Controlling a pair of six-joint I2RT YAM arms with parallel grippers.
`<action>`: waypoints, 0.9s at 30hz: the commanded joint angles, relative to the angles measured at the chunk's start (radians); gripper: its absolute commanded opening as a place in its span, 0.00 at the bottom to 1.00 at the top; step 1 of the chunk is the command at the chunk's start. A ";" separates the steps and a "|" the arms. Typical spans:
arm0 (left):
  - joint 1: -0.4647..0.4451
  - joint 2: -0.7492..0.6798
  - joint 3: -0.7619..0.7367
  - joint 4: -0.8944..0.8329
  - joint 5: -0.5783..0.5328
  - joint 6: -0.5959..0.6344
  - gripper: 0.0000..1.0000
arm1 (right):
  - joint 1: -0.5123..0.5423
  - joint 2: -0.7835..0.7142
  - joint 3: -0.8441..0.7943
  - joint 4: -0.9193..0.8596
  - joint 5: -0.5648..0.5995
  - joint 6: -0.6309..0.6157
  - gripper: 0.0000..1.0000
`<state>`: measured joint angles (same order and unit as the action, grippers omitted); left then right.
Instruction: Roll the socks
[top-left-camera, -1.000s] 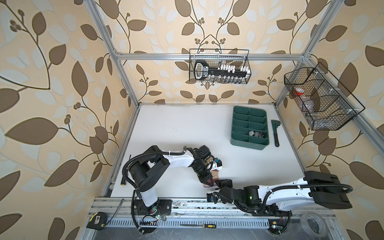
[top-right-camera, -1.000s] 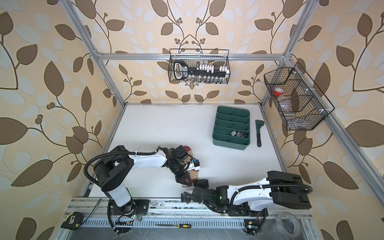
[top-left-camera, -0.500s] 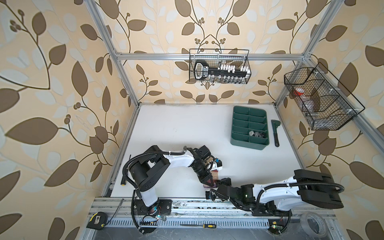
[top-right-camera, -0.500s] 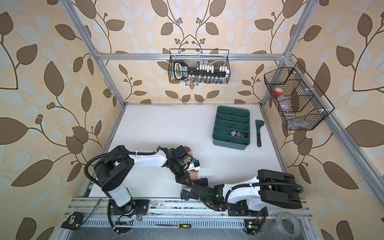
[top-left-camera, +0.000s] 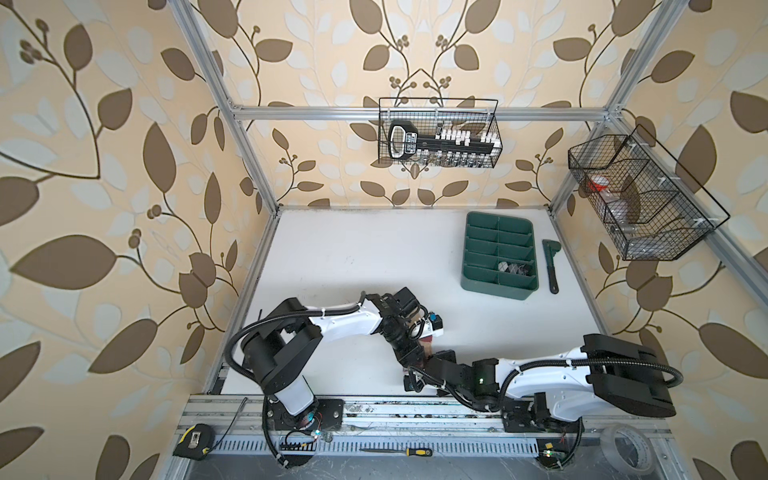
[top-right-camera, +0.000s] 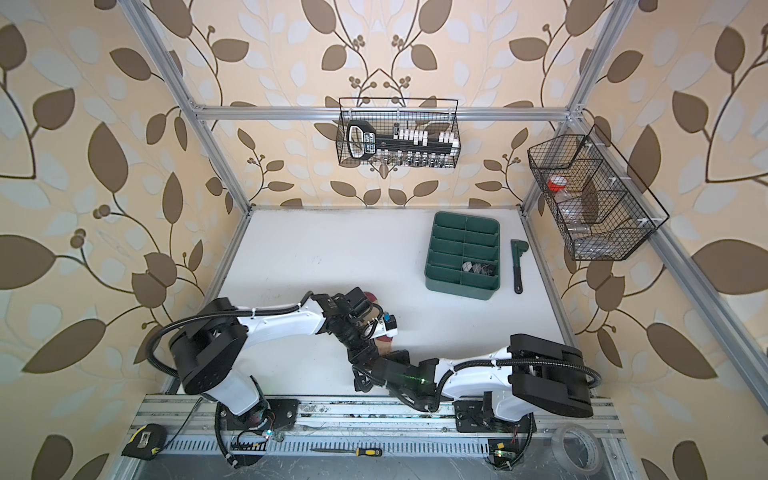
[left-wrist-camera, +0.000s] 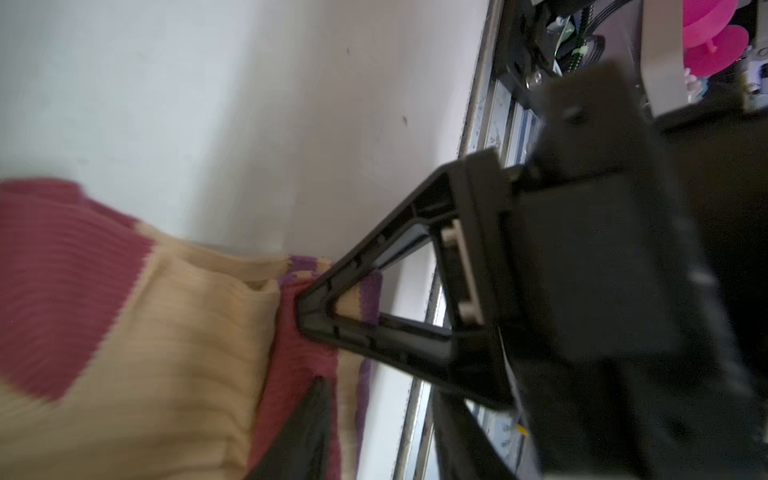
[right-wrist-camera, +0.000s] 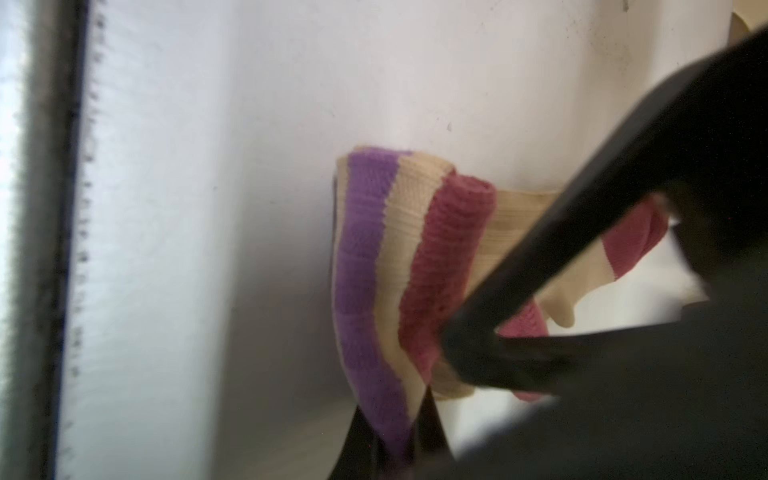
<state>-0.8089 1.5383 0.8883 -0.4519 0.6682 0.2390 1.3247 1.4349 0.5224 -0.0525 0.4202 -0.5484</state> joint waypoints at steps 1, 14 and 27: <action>0.073 -0.171 0.038 0.077 -0.127 0.000 0.51 | -0.020 0.045 0.008 -0.144 -0.165 0.018 0.00; 0.201 -0.738 -0.095 0.361 -0.661 0.184 0.99 | -0.277 0.083 0.228 -0.474 -0.592 -0.047 0.00; 0.093 -0.872 -0.049 -0.180 -0.256 0.305 0.84 | -0.480 0.458 0.584 -0.807 -0.848 0.008 0.00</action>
<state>-0.6571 0.7235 0.8623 -0.4946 0.3672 0.4992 0.8532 1.8153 1.0954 -0.7490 -0.3885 -0.5571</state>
